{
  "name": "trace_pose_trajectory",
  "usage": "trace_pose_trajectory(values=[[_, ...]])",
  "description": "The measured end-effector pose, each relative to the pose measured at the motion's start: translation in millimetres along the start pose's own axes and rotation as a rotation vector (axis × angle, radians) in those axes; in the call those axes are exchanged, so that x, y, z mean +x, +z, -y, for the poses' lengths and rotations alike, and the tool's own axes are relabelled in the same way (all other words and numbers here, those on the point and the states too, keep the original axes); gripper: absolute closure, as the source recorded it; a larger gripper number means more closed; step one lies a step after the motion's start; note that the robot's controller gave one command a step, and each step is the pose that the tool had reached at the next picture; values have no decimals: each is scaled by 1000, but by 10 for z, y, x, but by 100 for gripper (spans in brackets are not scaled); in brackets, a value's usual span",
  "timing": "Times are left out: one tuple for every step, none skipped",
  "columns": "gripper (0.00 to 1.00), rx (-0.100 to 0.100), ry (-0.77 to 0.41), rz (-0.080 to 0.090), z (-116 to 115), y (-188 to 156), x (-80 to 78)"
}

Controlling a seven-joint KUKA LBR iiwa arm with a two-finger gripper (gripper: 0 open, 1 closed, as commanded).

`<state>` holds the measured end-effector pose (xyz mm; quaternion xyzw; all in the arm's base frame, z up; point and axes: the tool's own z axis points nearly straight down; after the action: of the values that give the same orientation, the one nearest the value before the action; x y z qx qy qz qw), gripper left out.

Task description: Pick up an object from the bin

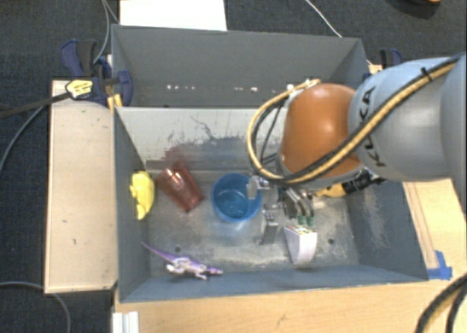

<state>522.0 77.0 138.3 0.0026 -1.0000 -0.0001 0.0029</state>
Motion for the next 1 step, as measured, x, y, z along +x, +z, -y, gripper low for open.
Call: trace_pose_trajectory(values=[[0,-1,1,4,1,-27,-8]])
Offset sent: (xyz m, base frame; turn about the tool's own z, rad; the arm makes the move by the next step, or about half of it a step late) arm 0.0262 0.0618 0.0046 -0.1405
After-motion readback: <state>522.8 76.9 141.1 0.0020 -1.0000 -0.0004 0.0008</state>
